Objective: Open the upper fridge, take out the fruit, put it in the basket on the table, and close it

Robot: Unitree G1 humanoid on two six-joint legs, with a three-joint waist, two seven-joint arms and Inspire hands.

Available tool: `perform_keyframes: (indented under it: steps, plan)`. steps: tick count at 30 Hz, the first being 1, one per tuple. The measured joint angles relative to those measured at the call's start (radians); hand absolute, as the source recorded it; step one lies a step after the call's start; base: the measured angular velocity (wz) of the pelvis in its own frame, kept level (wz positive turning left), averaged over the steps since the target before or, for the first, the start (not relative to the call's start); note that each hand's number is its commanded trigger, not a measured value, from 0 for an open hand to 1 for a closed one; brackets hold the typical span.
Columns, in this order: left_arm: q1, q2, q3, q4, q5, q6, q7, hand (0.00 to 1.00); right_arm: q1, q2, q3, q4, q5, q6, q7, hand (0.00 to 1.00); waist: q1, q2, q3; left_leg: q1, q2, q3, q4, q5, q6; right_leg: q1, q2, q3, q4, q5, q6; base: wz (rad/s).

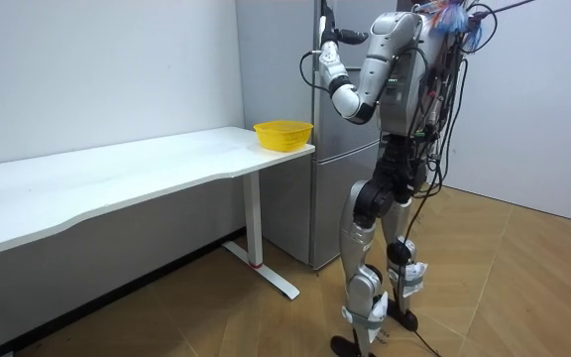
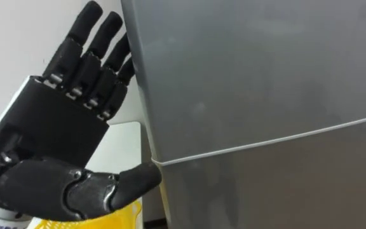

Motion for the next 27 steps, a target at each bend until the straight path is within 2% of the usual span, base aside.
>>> perform_keyframes:
  steps: [17, 24, 25, 27]
  plan:
    - [0.022, 0.025, -0.007, 0.005, -0.036, 0.012, -0.049, 0.00, -0.010, -0.003, 0.002, 0.002, -0.002, 0.024, 0.013, 0.00, 0.001, -0.006, 0.0039, 0.000, 0.000, 0.004, 0.000, 0.000, 0.000, -0.001, 0.000, 0.002, 0.001, -0.001, 0.000, 0.00]
    - [0.023, 0.026, -0.005, 0.006, -0.036, 0.016, -0.079, 0.00, -0.011, -0.004, 0.002, -0.010, -0.002, 0.037, 0.013, 0.00, 0.003, -0.007, 0.0049, -0.002, 0.000, 0.005, 0.000, 0.000, 0.000, -0.003, 0.000, 0.003, 0.001, -0.001, 0.000, 0.00]
    - [0.023, 0.026, -0.005, 0.006, -0.036, 0.016, -0.083, 0.09, -0.011, -0.004, 0.002, -0.011, -0.002, 0.037, 0.014, 0.00, 0.004, -0.007, 0.0048, -0.002, 0.000, 0.005, 0.000, 0.000, 0.000, -0.003, 0.000, 0.003, 0.001, -0.001, 0.000, 0.00]
    - [0.023, 0.026, -0.004, 0.006, -0.036, 0.017, -0.086, 0.54, -0.011, -0.005, 0.002, -0.012, -0.002, 0.037, 0.014, 0.00, 0.004, -0.007, 0.0048, -0.002, 0.000, 0.005, 0.000, 0.000, 0.000, -0.003, 0.000, 0.003, 0.001, -0.001, 0.000, 0.00]
